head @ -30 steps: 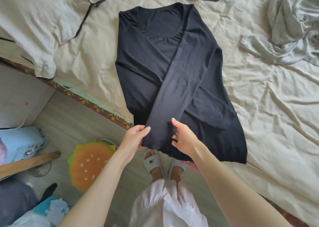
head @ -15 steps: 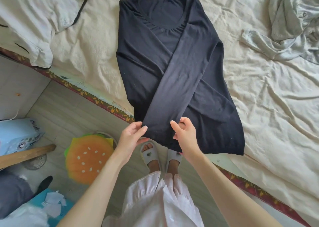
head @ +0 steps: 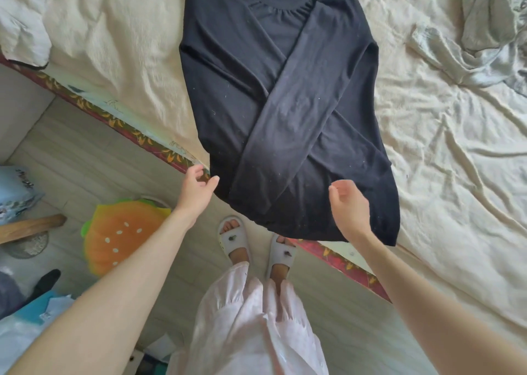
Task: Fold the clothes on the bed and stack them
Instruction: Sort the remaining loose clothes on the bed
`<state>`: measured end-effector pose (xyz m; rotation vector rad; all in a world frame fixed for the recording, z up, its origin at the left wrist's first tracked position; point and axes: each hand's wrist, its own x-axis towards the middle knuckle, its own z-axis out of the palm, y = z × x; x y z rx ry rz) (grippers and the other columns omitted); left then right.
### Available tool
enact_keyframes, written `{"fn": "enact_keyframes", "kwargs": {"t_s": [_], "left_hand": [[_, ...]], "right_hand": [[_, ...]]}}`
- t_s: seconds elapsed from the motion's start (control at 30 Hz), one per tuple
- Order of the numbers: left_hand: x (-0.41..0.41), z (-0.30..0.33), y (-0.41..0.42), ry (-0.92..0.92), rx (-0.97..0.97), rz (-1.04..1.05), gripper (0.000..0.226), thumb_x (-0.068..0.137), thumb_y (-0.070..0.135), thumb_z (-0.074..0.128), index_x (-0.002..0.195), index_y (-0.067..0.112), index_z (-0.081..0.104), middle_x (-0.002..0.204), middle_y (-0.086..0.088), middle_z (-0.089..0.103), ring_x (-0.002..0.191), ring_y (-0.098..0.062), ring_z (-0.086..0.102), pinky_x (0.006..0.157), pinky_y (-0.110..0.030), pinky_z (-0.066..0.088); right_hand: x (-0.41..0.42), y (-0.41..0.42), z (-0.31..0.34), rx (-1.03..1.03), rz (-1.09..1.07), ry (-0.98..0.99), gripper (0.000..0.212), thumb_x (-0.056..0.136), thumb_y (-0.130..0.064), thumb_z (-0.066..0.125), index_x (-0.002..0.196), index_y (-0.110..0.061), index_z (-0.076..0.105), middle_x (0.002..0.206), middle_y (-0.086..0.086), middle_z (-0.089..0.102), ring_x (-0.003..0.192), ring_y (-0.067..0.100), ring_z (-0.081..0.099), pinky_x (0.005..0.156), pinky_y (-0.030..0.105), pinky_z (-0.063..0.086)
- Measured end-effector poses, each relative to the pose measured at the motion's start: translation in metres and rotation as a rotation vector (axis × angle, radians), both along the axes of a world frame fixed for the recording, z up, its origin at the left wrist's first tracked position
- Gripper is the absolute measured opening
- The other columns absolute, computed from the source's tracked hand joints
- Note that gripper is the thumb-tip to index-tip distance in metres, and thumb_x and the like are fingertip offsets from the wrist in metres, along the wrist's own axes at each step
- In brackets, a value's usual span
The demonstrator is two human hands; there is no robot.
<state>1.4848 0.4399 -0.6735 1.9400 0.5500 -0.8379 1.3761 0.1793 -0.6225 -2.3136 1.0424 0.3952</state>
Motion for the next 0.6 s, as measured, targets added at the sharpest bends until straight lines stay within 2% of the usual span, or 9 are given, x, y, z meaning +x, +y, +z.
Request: {"fn": "enact_keyframes", "kwargs": {"t_s": [0.07, 0.13, 0.17, 0.23, 0.33, 0.47, 0.53, 0.6], "left_hand": [[0.005, -0.003, -0.004, -0.038, -0.050, 0.029, 0.052, 0.093, 0.023, 0.059, 0.139, 0.018, 0.035, 0.145, -0.003, 0.040, 0.111, -0.011, 0.044, 0.087, -0.027, 0.039], [0.005, -0.005, -0.006, -0.042, -0.061, 0.034, 0.056, 0.092, 0.024, 0.061, 0.140, 0.018, 0.034, 0.145, -0.003, 0.040, 0.114, -0.012, 0.044, 0.088, -0.027, 0.039], [0.004, -0.006, -0.006, -0.024, -0.061, 0.028, 0.058, 0.091, 0.026, 0.062, 0.141, 0.018, 0.034, 0.144, -0.003, 0.041, 0.117, -0.014, 0.045, 0.089, -0.027, 0.038], [0.001, -0.009, -0.007, 0.030, -0.067, 0.006, 0.061, 0.090, 0.029, 0.063, 0.142, 0.018, 0.033, 0.143, -0.004, 0.042, 0.124, -0.019, 0.044, 0.091, -0.029, 0.037], [-0.002, -0.008, -0.007, 0.097, -0.067, -0.062, 0.056, 0.090, 0.033, 0.062, 0.139, 0.017, 0.040, 0.135, -0.001, 0.049, 0.122, -0.018, 0.046, 0.090, -0.032, 0.036], [-0.015, -0.006, -0.002, 0.207, -0.088, -0.165, 0.051, 0.089, 0.036, 0.064, 0.133, 0.014, 0.050, 0.132, 0.000, 0.055, 0.122, -0.023, 0.049, 0.101, -0.038, 0.037], [-0.027, -0.005, -0.002, 0.244, -0.069, -0.220, 0.048, 0.089, 0.033, 0.064, 0.131, 0.010, 0.053, 0.130, -0.002, 0.058, 0.120, -0.024, 0.051, 0.106, -0.043, 0.038], [-0.040, -0.003, -0.004, 0.234, -0.042, -0.192, 0.042, 0.091, 0.031, 0.062, 0.126, 0.009, 0.057, 0.126, -0.005, 0.060, 0.118, -0.024, 0.053, 0.106, -0.045, 0.039]], "right_hand": [[0.000, -0.017, 0.003, -0.111, 0.048, -0.054, 0.025, 0.096, -0.020, 0.043, 0.072, -0.022, 0.046, 0.064, -0.005, 0.047, 0.064, 0.018, 0.045, 0.061, 0.031, 0.034], [0.001, -0.031, 0.004, -0.199, 0.060, -0.058, 0.016, 0.096, -0.021, 0.046, 0.092, -0.012, 0.058, 0.087, 0.006, 0.057, 0.086, 0.026, 0.051, 0.076, 0.037, 0.040], [0.002, -0.038, 0.003, -0.220, 0.051, -0.040, 0.019, 0.096, -0.021, 0.047, 0.105, -0.010, 0.059, 0.101, 0.009, 0.059, 0.099, 0.028, 0.050, 0.086, 0.040, 0.040], [0.008, -0.051, 0.003, -0.225, 0.026, -0.001, 0.029, 0.096, -0.022, 0.048, 0.121, -0.008, 0.053, 0.123, 0.013, 0.052, 0.117, 0.032, 0.043, 0.097, 0.043, 0.034], [0.018, -0.072, 0.002, -0.235, 0.067, 0.095, 0.041, 0.096, -0.027, 0.048, 0.133, -0.010, 0.047, 0.139, 0.014, 0.042, 0.129, 0.033, 0.034, 0.104, 0.047, 0.029], [0.022, -0.096, -0.005, -0.161, 0.042, 0.106, 0.050, 0.096, -0.035, 0.049, 0.139, -0.010, 0.041, 0.143, 0.012, 0.040, 0.132, 0.033, 0.034, 0.107, 0.049, 0.031], [0.019, -0.105, -0.010, -0.096, -0.013, 0.125, 0.054, 0.094, -0.037, 0.052, 0.138, -0.007, 0.040, 0.138, 0.014, 0.044, 0.125, 0.035, 0.042, 0.104, 0.051, 0.036], [0.013, -0.113, -0.014, -0.046, -0.107, 0.161, 0.053, 0.092, -0.038, 0.055, 0.130, -0.003, 0.045, 0.128, 0.016, 0.051, 0.113, 0.035, 0.052, 0.094, 0.049, 0.045]]}}
